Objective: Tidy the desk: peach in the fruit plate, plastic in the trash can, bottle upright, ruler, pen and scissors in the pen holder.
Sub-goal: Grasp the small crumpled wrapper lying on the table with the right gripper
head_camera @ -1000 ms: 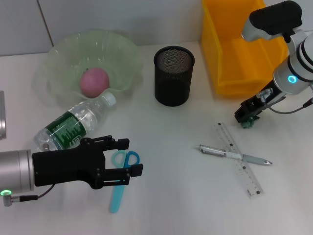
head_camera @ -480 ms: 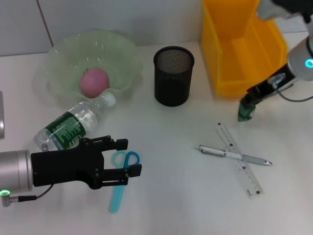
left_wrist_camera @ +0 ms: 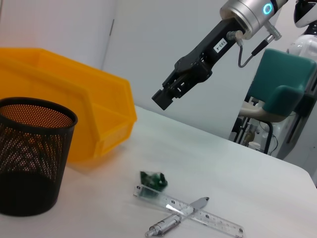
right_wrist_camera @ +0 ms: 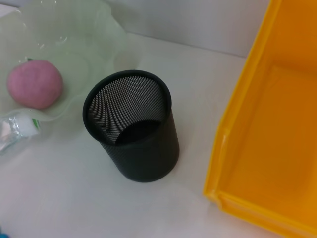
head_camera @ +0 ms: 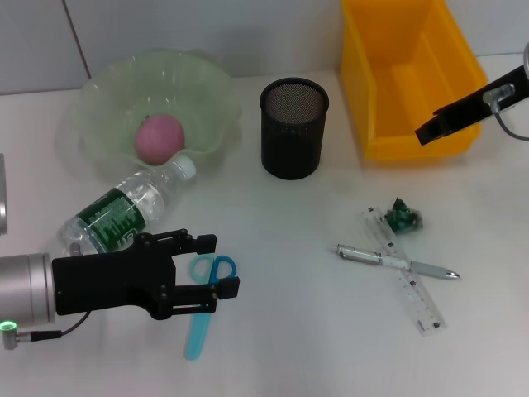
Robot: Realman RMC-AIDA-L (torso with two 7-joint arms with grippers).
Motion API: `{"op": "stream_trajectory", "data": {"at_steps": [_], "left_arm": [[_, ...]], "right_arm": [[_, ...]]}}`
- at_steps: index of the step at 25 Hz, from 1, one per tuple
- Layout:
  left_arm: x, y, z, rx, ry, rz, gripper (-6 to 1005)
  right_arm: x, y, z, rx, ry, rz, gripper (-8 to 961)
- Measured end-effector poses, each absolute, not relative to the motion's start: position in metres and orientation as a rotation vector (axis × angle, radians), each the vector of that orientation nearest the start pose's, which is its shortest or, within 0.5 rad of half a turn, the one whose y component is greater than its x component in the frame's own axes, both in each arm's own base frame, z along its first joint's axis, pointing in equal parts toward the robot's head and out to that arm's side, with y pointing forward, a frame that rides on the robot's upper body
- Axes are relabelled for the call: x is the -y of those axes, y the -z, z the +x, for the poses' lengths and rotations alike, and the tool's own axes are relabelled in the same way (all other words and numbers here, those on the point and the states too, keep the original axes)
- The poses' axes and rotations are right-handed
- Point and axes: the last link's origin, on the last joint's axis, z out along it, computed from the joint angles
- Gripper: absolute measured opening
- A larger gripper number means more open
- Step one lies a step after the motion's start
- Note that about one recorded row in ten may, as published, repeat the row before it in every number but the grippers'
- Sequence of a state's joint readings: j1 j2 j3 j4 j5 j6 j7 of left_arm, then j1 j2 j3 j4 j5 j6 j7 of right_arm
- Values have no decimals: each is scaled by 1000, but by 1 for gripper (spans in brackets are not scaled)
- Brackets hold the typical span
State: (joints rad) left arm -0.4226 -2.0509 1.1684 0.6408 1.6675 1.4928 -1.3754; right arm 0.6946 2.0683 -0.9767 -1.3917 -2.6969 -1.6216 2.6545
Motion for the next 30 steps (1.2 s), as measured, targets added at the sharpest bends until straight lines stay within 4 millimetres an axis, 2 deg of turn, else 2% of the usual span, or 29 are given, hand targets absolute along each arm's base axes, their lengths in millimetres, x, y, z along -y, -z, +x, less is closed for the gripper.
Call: {"op": "stream_trajectory", "data": {"at_steps": [6, 12, 18, 23, 30], "left_arm": [[-297, 38, -253, 616, 742, -2881, 770], [-297, 38, -253, 617, 743, -2882, 769], [-297, 38, -252, 617, 746, -2883, 767], [-297, 38, -252, 615, 747, -2884, 766], [-298, 36, -253, 621, 755, -2873, 765]], "right_arm": [[-387, -76, 190, -1226, 267, -2303, 253], [-388, -63, 206, -1278, 381, -2318, 369], [-392, -52, 213, -1279, 433, -2322, 485], [-394, -42, 215, -1256, 476, -2348, 649], [-398, -23, 220, -1234, 542, -2359, 649]]}}
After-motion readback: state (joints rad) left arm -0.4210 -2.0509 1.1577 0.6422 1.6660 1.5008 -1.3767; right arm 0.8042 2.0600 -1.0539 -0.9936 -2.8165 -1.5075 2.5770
